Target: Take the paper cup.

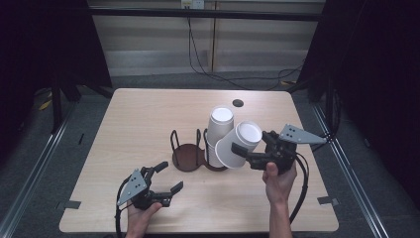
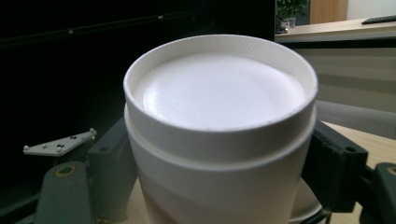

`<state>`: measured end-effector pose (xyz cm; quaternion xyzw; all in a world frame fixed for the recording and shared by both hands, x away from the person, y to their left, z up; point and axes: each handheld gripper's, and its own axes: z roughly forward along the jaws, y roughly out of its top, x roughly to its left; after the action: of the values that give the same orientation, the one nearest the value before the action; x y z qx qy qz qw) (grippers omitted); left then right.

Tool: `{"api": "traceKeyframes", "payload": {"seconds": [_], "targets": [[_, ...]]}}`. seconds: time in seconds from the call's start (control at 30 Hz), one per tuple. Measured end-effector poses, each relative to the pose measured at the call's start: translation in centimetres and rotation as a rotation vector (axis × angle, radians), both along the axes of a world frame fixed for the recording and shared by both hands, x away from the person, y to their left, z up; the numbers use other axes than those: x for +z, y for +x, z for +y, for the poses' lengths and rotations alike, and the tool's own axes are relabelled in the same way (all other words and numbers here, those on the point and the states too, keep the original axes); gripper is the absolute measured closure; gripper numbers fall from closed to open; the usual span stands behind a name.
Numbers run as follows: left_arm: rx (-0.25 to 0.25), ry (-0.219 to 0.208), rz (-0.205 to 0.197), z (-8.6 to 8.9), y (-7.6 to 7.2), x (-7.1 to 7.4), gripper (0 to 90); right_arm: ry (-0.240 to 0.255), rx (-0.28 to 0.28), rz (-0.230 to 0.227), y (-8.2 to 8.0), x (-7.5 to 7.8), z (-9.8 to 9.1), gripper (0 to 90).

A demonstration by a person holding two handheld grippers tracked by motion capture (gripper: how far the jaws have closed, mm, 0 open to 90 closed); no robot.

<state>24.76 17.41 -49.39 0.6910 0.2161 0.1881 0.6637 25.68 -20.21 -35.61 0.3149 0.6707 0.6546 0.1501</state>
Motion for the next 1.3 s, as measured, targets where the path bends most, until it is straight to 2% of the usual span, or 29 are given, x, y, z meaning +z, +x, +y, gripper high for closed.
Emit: {"api": "traceKeyframes", "payload": {"seconds": [0.07, 0.2, 0.27, 0.67, 0.8, 0.87, 0.97, 1.1, 1.27, 1.3], "targets": [[-0.025, -0.004, 0.002, -0.1, -0.1, 0.3, 16.7, -0.003, 0.011, 0.009, -0.1, -0.4, 0.4, 21.6], [-0.05, 0.03, -0.014, -0.6, -0.3, 1.0, 17.0, -0.006, 0.028, 0.02, -0.1, -1.2, 1.2, 21.5], [-0.069, 0.032, -0.005, -1.0, -0.3, 1.2, 16.9, -0.024, 0.038, 0.026, -0.2, -1.7, 1.7, 21.5], [-0.129, 0.019, -0.023, -1.7, -0.5, 2.5, 16.1, -0.039, 0.093, 0.055, -0.4, -3.8, 3.6, 21.5], [-0.143, 0.007, -0.008, -1.6, -0.4, 2.5, 15.9, -0.027, 0.11, 0.065, -0.3, -4.8, 4.0, 21.5], [-0.155, 0.01, -0.007, -1.6, -0.4, 2.5, 15.8, -0.028, 0.12, 0.056, -0.5, -5.2, 4.2, 21.5], [-0.169, 0.025, -0.008, -1.8, -0.5, 2.4, 15.8, -0.024, 0.14, 0.078, -0.5, -6.0, 4.6, 21.5], [-0.205, 0.031, -0.009, -2.2, -0.5, 2.3, 15.8, -0.018, 0.158, 0.088, -0.5, -6.7, 5.0, 21.6], [-0.223, 0.039, -0.006, -2.5, -0.5, 2.2, 15.6, -0.017, 0.184, 0.097, -0.5, -7.3, 5.8, 21.6], [-0.224, 0.03, -0.006, -2.6, -0.4, 2.1, 15.7, -0.02, 0.19, 0.1, -0.5, -7.4, 6.0, 21.6]]}}
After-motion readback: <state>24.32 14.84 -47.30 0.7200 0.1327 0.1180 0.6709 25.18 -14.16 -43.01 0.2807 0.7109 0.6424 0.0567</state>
